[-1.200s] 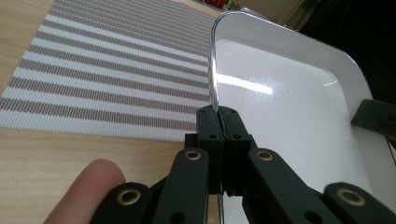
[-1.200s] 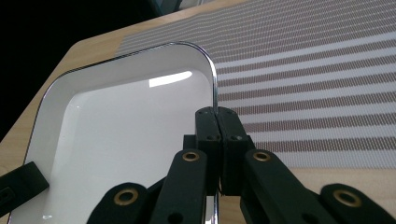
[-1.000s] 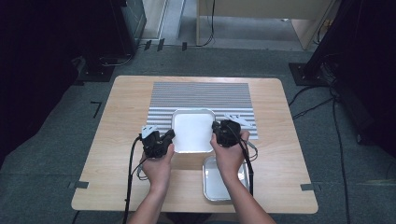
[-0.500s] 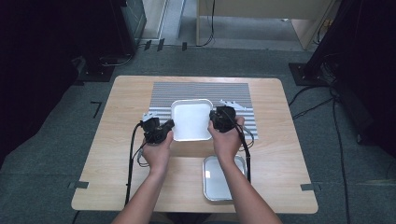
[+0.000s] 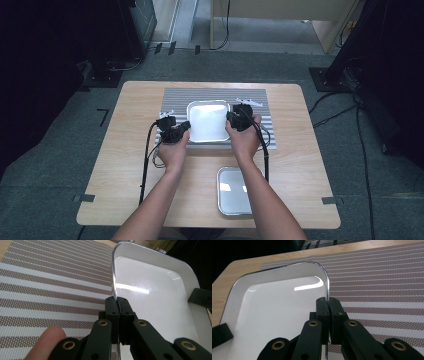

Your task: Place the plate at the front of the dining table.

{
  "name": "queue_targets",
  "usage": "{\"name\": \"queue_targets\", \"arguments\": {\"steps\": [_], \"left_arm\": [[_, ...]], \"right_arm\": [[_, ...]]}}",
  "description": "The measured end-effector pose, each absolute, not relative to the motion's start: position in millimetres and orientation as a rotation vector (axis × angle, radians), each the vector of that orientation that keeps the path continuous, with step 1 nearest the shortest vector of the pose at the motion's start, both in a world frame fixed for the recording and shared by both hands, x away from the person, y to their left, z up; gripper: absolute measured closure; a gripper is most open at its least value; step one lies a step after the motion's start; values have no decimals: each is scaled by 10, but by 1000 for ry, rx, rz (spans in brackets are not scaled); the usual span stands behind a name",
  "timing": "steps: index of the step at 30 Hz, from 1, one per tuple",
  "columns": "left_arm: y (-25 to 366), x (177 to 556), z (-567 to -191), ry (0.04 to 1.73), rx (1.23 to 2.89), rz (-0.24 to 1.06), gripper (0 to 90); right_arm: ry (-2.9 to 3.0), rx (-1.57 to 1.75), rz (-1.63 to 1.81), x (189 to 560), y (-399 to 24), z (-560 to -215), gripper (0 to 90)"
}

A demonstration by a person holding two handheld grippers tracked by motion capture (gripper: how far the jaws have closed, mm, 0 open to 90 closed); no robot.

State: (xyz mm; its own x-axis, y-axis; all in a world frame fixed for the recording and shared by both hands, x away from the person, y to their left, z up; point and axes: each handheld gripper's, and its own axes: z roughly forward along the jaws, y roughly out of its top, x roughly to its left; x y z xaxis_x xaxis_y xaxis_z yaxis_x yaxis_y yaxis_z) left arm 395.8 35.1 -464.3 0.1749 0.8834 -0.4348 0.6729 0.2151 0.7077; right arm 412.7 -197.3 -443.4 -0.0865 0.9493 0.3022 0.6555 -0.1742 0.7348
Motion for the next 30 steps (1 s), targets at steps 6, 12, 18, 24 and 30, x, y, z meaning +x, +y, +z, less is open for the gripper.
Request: {"name": "queue_targets", "arguments": {"steps": [6, 12, 18, 24, 30], "left_arm": [[347, 4078, -4718, 1580, 1535, 281, 894], [376, 4193, -4790, 1588, 1542, 266, 894], [347, 4325, -4818, 1612, 1551, 245, 894], [331, 4450, -4908, 1644, 1576, 213, 894], [330, 4600, -4956, 1669, 1615, 197, 894]], "right_arm": [[1778, 1814, 1123, 4244, -1982, -4569, 882], [1802, 1836, 1119, 4383, -1979, -4641, 882], [1820, 1823, 1093, 4498, -1980, -4667, 879], [1821, 1853, 1065, 4617, -1990, -4779, 883], [1811, 1879, 1069, 4735, -1977, -4909, 883]]}}
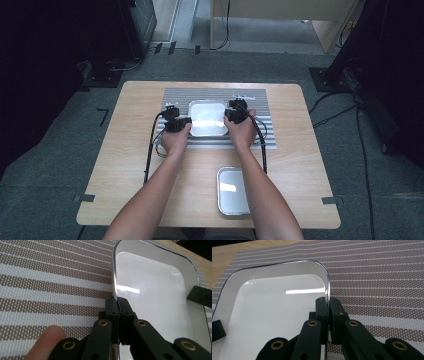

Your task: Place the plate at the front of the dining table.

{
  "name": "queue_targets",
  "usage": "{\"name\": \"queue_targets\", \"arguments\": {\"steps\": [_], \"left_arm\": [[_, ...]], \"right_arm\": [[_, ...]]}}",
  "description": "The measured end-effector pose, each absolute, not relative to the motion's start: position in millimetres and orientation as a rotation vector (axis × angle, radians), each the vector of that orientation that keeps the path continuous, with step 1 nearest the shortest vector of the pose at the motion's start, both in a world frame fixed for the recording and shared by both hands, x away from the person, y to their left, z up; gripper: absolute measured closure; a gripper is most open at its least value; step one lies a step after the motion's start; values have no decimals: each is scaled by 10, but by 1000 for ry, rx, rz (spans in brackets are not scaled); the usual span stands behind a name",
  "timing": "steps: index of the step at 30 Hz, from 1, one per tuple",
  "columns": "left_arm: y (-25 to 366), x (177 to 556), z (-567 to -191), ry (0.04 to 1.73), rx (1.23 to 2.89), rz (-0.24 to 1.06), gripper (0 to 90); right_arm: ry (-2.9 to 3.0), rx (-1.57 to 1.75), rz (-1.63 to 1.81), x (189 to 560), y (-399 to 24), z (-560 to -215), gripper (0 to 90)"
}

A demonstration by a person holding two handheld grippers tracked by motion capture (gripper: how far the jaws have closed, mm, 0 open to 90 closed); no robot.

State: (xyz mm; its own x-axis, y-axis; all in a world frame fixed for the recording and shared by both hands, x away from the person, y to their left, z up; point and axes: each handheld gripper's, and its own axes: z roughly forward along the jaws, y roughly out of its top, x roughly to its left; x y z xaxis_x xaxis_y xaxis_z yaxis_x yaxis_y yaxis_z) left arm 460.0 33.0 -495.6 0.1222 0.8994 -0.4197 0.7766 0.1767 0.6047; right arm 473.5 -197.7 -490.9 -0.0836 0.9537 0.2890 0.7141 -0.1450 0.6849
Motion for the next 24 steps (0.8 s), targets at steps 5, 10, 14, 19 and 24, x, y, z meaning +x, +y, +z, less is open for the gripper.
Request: {"name": "queue_targets", "arguments": {"steps": [5, 10, 14, 19, 24], "left_arm": [[299, 4727, -4957, 1665, 1649, 199, 894], [303, 4841, -4980, 1664, 1666, 167, 893], [310, 4889, -4974, 1669, 1680, 176, 890], [351, 4943, -4971, 1669, 1705, 171, 885], [366, 4977, -4997, 1676, 1713, 157, 876]], "right_arm": [[1815, 1874, 1036, 4816, -1973, -4955, 871], [1818, 1837, 998, 4889, -1960, -4969, 869], [1821, 1816, 1000, 4950, -1945, -4978, 867], [1855, 1798, 988, 5011, -1912, -4990, 860], [1904, 1790, 979, 5055, -1926, -5024, 848]]}}
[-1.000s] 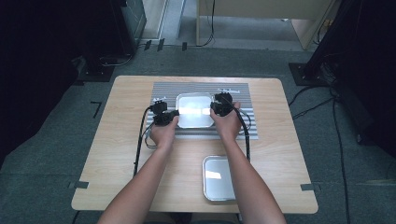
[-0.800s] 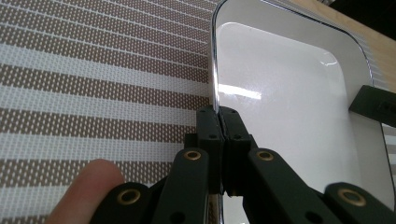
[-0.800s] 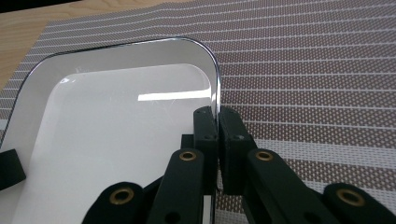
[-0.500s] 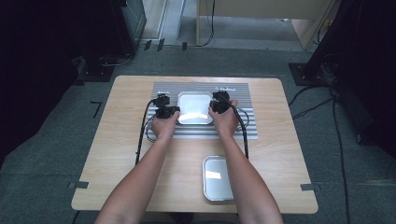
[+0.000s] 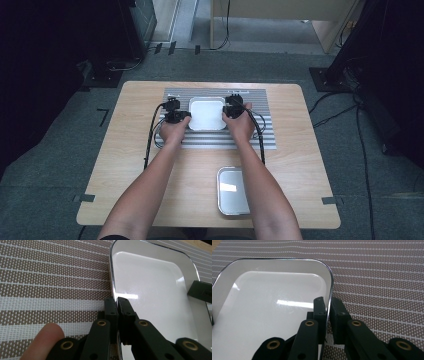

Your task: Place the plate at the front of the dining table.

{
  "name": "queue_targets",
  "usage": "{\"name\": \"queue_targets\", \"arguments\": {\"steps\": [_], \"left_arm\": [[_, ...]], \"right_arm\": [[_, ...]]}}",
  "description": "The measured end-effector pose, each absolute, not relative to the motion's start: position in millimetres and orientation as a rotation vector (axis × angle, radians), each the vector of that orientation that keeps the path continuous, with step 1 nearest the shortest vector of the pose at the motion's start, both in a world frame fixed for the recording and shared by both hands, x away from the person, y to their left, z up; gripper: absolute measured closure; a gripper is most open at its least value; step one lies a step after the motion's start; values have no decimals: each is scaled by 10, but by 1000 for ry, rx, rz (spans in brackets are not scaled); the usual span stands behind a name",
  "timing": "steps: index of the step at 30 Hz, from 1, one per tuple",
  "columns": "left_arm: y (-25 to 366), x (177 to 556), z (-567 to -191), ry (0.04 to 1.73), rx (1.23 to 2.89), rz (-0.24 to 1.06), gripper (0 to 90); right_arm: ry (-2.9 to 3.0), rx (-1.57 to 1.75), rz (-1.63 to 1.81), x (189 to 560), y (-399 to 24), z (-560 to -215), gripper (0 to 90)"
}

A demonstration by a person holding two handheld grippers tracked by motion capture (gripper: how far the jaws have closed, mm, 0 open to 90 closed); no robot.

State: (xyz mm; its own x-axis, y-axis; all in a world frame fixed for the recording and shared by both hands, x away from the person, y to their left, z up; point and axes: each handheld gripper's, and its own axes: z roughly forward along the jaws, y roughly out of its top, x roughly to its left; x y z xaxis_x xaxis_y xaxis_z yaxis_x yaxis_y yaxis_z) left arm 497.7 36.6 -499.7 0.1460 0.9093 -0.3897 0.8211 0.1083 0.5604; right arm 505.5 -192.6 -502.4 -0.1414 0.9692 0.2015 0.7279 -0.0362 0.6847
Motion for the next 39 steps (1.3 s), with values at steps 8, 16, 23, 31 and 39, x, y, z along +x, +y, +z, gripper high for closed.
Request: {"name": "queue_targets", "arguments": {"steps": [8, 16, 23, 31, 39], "left_arm": [[365, 4988, -5017, 1670, 1732, 160, 865], [353, 4984, -5009, 1677, 1733, 172, 858], [364, 5026, -5009, 1682, 1715, 153, 868], [351, 5045, -5044, 1668, 1706, 154, 833], [372, 5031, -5025, 1651, 1697, 114, 727]], "right_arm": [[1931, 1770, 977, 5065, -1944, -5089, 829], [1922, 1771, 970, 5066, -1932, -5089, 830], [1886, 1794, 980, 5073, -1924, -5077, 838], [1901, 1772, 987, 5074, -1941, -5107, 816], [1928, 1750, 1003, 5080, -1950, -5114, 604]]}}
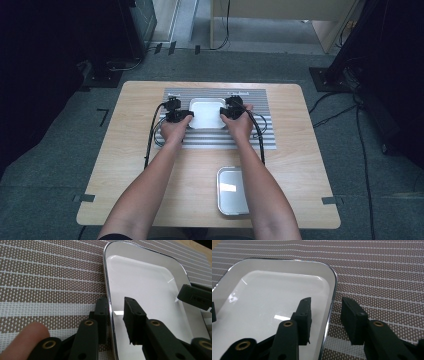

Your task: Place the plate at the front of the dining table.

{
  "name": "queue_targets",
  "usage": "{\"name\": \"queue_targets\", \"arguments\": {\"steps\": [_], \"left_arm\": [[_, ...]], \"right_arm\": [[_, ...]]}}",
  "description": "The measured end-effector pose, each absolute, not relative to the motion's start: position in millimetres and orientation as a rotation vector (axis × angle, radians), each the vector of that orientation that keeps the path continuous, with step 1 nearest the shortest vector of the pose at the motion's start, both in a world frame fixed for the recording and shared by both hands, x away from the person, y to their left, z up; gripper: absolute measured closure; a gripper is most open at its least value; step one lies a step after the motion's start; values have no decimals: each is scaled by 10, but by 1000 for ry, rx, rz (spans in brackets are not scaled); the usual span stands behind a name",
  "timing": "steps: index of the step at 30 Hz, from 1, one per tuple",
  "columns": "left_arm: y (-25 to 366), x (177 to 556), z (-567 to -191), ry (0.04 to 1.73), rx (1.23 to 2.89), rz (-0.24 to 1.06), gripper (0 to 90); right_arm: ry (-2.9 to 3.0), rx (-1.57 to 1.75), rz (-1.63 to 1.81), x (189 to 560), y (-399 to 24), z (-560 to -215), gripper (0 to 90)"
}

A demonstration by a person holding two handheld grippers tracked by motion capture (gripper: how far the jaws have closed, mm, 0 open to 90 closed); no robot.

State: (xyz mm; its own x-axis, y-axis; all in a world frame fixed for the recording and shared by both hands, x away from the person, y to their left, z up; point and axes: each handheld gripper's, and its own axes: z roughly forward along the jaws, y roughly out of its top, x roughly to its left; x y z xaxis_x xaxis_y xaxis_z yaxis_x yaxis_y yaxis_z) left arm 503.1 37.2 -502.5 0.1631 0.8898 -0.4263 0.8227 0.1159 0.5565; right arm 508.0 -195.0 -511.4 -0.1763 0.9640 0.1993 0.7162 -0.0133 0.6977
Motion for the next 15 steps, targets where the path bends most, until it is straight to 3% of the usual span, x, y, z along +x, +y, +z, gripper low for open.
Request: {"name": "queue_targets", "arguments": {"steps": [4, 10, 15], "left_arm": [[395, 5019, -5025, 1605, 1703, 105, 538], [305, 4951, -4998, 1549, 1798, 272, 171], [332, 4916, -4936, 1534, 1765, 322, 111]], "right_arm": [[1941, 1761, 1014, 5081, -1943, -5102, 477], [1949, 1820, 1031, 5065, -2000, -5036, 311], [1961, 1746, 1035, 5014, -2078, -4973, 249]]}}
